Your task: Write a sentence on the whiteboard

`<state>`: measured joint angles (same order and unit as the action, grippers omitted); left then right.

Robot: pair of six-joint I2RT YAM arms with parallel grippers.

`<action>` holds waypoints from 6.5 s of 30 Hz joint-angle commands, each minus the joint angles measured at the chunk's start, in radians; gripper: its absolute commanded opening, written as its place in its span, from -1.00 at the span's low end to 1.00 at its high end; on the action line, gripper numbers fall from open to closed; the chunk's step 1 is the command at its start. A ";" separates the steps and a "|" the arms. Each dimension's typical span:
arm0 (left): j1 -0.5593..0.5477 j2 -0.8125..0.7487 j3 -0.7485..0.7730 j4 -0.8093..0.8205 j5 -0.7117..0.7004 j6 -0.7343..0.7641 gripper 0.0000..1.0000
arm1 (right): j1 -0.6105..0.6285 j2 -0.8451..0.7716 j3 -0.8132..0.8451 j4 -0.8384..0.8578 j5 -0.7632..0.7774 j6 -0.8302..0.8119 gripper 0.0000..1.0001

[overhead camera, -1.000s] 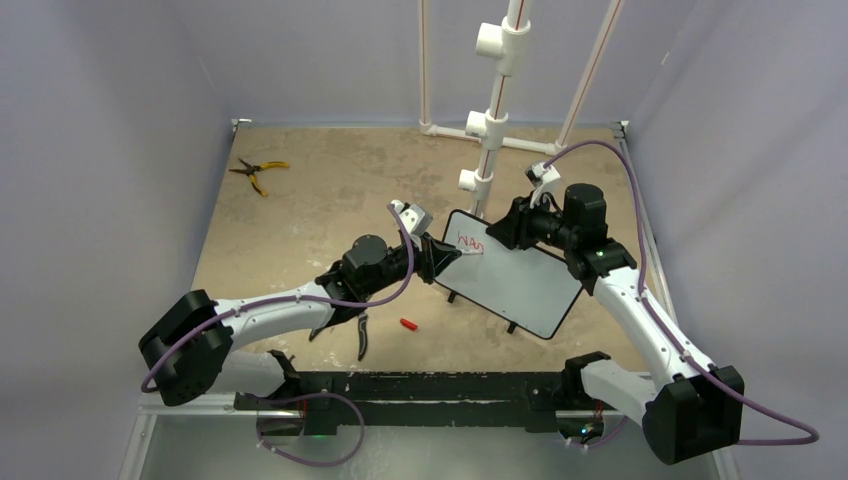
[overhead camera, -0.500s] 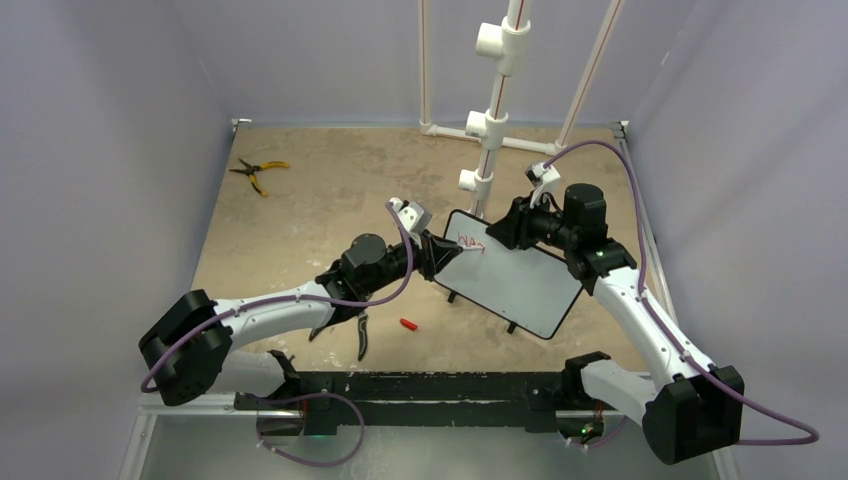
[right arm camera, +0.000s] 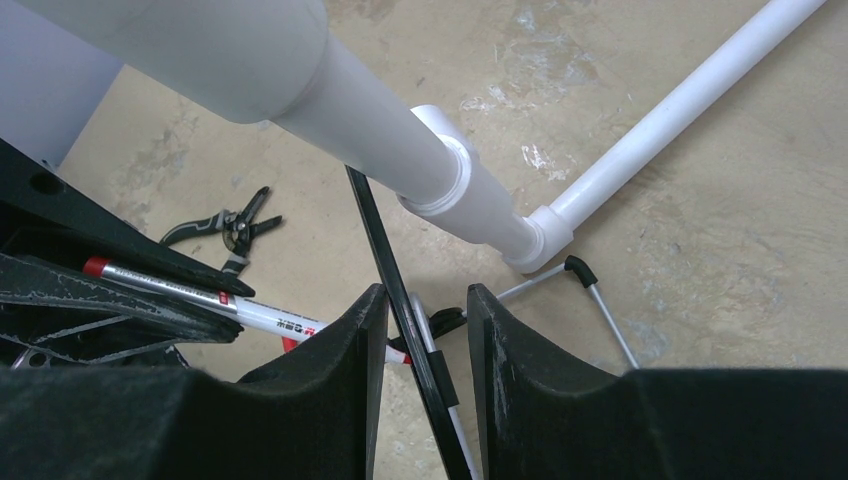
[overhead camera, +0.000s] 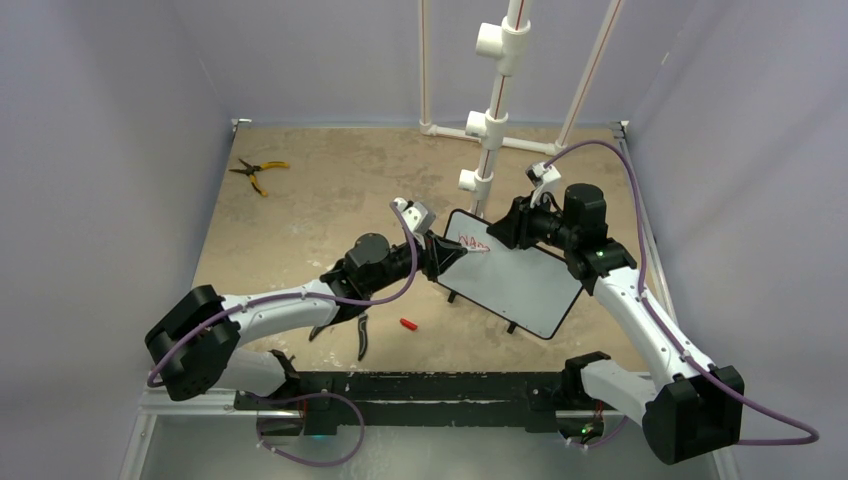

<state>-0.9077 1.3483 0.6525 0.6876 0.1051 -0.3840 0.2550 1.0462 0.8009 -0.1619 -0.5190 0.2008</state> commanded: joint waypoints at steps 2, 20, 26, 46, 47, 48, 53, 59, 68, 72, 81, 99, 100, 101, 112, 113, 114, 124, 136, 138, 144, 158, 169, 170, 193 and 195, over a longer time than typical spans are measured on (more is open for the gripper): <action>-0.002 -0.021 0.030 0.047 -0.001 -0.014 -1.00 | 0.007 -0.015 0.020 -0.005 -0.013 -0.004 -0.25; -0.002 0.001 0.041 0.063 0.008 -0.020 -1.00 | 0.007 -0.012 0.022 -0.002 -0.016 -0.004 -0.26; -0.002 0.018 0.047 0.043 0.007 -0.006 -1.00 | 0.007 -0.011 0.022 -0.002 -0.018 -0.004 -0.26; -0.022 0.017 0.014 -0.008 -0.003 0.018 -1.00 | 0.007 -0.011 0.022 -0.003 -0.018 -0.004 -0.26; -0.022 0.017 0.013 -0.006 -0.003 0.017 -1.00 | 0.007 -0.011 0.022 -0.005 -0.018 -0.004 -0.26; -0.022 0.017 0.013 -0.001 -0.005 0.016 -1.00 | 0.007 -0.012 0.023 -0.003 -0.018 -0.004 -0.26; -0.022 0.017 0.029 0.025 -0.016 0.011 -1.00 | 0.007 -0.016 0.019 -0.002 -0.015 -0.004 -0.26; -0.022 0.022 0.046 0.041 -0.018 0.013 -1.00 | 0.007 -0.025 0.014 0.006 -0.008 -0.003 -0.22; -0.022 0.041 0.072 0.063 -0.013 0.013 -1.00 | 0.007 -0.035 0.014 0.006 -0.003 -0.001 -0.09; -0.022 0.043 0.074 0.069 -0.010 0.011 -1.00 | 0.007 -0.032 0.016 0.007 -0.006 -0.001 -0.09; -0.024 0.063 0.069 0.079 0.018 -0.010 -1.00 | 0.007 -0.029 0.016 0.005 -0.005 -0.001 -0.09; -0.059 0.067 0.047 0.065 0.001 0.000 -1.00 | 0.007 -0.029 0.017 0.005 -0.007 -0.001 -0.09; -0.059 0.067 0.048 0.067 0.000 0.000 -1.00 | 0.007 -0.029 0.017 0.005 -0.007 -0.001 -0.09; -0.059 0.067 0.050 0.070 -0.002 -0.002 -1.00 | 0.007 -0.030 0.016 0.005 -0.006 -0.001 -0.09; -0.059 0.067 0.068 0.091 -0.005 -0.007 -1.00 | 0.007 -0.026 0.018 0.005 -0.004 -0.001 -0.09; -0.059 0.069 0.070 0.093 -0.004 -0.008 -1.00 | 0.007 -0.026 0.017 0.005 -0.004 -0.001 -0.09; -0.059 0.070 0.072 0.094 -0.004 -0.006 -1.00 | 0.007 -0.025 0.017 0.005 -0.004 -0.001 -0.09; -0.059 0.095 0.093 0.108 0.009 -0.016 -1.00 | 0.007 -0.023 0.018 0.005 -0.004 -0.002 -0.09; -0.068 0.082 0.055 0.083 0.009 -0.015 -1.00 | 0.007 -0.023 0.016 0.005 -0.006 -0.001 -0.09; -0.075 0.075 0.047 0.071 0.005 -0.010 -1.00 | 0.007 -0.022 0.015 0.005 -0.006 -0.002 -0.09; -0.086 0.060 0.023 0.040 -0.006 -0.002 -1.00 | 0.007 -0.026 0.015 0.007 -0.007 -0.001 -0.09; -0.089 0.025 0.023 0.057 -0.019 -0.008 -1.00 | 0.007 -0.028 0.014 0.006 -0.006 -0.001 -0.09; -0.090 0.068 0.067 0.084 0.003 -0.021 -1.00 | 0.007 -0.025 0.015 0.005 -0.007 -0.001 -0.09; -0.089 0.075 0.070 0.085 0.004 -0.021 -1.00 | 0.007 -0.026 0.015 0.006 -0.006 -0.001 -0.09; -0.089 0.105 0.097 0.106 -0.020 -0.013 -1.00 | 0.007 -0.027 0.015 0.007 -0.007 -0.001 -0.09; -0.089 0.101 0.100 0.105 -0.024 -0.009 -1.00 | 0.007 -0.028 0.014 0.007 -0.007 -0.001 -0.09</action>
<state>-0.9962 1.4551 0.7055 0.7395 0.0998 -0.4011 0.2573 1.0309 0.8009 -0.1650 -0.5171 0.2016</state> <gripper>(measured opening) 0.108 0.453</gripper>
